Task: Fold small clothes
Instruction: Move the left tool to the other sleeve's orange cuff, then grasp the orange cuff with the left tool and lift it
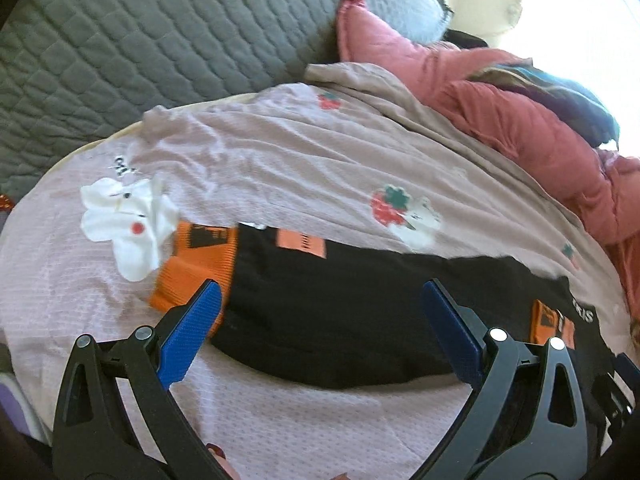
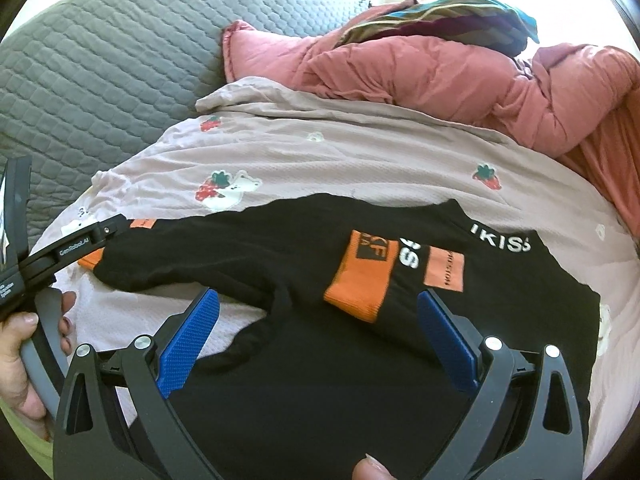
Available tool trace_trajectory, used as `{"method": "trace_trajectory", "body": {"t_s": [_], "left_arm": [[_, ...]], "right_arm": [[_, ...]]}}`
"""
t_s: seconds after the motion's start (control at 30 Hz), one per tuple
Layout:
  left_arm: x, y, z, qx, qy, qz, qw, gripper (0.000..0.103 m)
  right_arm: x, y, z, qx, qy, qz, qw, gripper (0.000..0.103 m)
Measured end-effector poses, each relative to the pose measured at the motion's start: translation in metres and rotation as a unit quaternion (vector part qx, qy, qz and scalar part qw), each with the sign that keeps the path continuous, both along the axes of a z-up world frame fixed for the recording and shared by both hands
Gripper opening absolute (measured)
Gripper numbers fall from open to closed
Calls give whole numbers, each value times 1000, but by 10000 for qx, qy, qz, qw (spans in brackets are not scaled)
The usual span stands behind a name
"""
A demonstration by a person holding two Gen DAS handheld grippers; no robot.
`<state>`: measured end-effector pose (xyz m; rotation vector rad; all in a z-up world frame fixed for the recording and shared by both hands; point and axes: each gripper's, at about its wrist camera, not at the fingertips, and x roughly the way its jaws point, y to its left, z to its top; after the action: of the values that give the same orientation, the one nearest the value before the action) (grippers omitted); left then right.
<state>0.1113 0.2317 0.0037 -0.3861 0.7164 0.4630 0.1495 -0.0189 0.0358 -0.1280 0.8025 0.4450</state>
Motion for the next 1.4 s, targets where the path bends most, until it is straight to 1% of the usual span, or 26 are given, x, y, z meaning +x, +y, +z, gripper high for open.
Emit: {"method": "trace_trajectory", "body": {"t_s": [0.1, 0.17, 0.3, 0.37, 0.6, 0.7, 0.83, 1.0, 1.03, 1.07, 1.1, 1.17, 1.2, 1.27, 1.3, 1.37, 1.4], "left_arm": [[-2, 8, -2, 44, 49, 229, 9997, 93], [-3, 16, -5, -54, 85, 364, 9993, 93], [-7, 27, -9, -132, 80, 597, 9981, 93], [-8, 30, -10, -144, 35, 690, 9975, 93], [-9, 40, -21, -254, 111, 970, 9949, 93], [-11, 50, -30, -497, 149, 1105, 9925, 93], [-13, 59, -38, -847, 134, 1159, 9895, 93], [-11, 63, -45, -1014, 122, 1162, 9880, 93], [-9, 63, -47, -991, 163, 1160, 9882, 85], [-8, 62, -48, -940, 219, 1178, 9883, 76], [-8, 62, -48, -878, 260, 1219, 9883, 70], [-9, 62, -46, -840, 221, 1251, 9883, 50], [-10, 63, -46, -871, 185, 1263, 9880, 46], [-13, 65, -44, -962, 60, 1231, 9877, 29], [-12, 64, -43, -977, 26, 1170, 9883, 24], [-11, 59, -37, -940, -76, 1021, 9903, 11], [-12, 57, -34, -995, -221, 912, 9906, 11]], "right_arm": [[1, 9, 2, 11, -26, 104, 9999, 98], [0, 16, 3, 2, -52, 172, 9998, 98], [-1, 30, 4, 11, -96, 283, 9996, 98], [1, 38, 4, 36, -58, 376, 9993, 98], [0, 63, 3, 29, -56, 596, 9982, 98], [1, 69, 1, 46, -16, 637, 9980, 98], [3, 77, -4, 9, 45, 696, 9976, 98], [12, 86, -19, -94, 243, 699, 9972, 98], [16, 88, -24, -152, 328, 681, 9970, 98], [19, 90, -30, -209, 417, 662, 9967, 98], [21, 91, -35, -247, 500, 641, 9964, 98], [25, 91, -44, -251, 633, 598, 9959, 98], [27, 90, -48, -230, 678, 565, 9958, 98], [26, 88, -53, -197, 719, 530, 9958, 98], [25, 85, -55, -158, 741, 495, 9959, 98], [25, 80, -55, -93, 755, 441, 9961, 98], [24, 76, -54, -47, 750, 407, 9963, 98]]}}
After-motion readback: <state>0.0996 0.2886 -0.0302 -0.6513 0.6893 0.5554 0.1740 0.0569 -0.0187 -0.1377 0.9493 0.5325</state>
